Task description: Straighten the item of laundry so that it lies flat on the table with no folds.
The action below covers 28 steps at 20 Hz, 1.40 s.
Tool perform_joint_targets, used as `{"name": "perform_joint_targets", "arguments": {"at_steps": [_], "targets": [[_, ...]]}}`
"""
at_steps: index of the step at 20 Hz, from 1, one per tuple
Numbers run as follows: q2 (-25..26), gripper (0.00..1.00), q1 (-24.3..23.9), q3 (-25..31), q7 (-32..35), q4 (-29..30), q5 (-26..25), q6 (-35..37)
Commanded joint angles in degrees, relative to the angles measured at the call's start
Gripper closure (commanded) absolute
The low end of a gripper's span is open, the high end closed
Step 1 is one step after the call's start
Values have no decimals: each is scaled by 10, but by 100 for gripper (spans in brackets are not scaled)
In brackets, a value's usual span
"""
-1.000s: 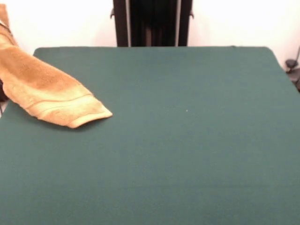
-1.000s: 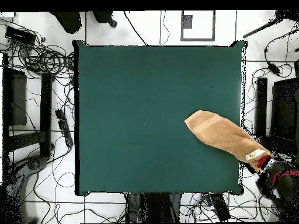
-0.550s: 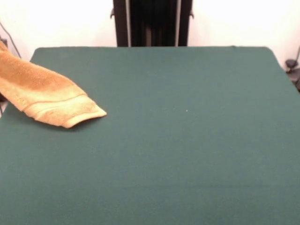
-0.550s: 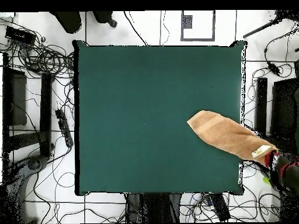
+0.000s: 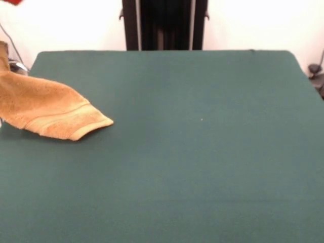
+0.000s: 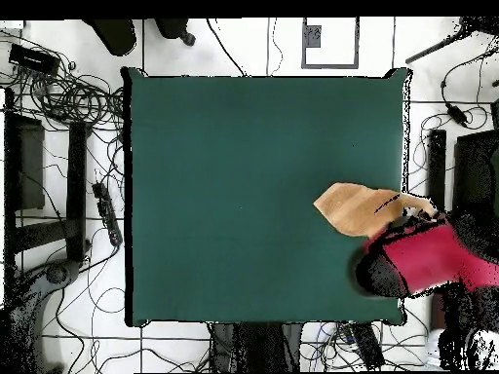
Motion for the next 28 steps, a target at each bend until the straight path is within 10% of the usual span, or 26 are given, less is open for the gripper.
{"name": "perform_joint_targets", "arguments": {"at_steps": [1, 28], "targets": [[29, 100, 152, -110, 495, 15, -88, 149], [66, 100, 327, -182, 512, 1, 93, 205]]}}
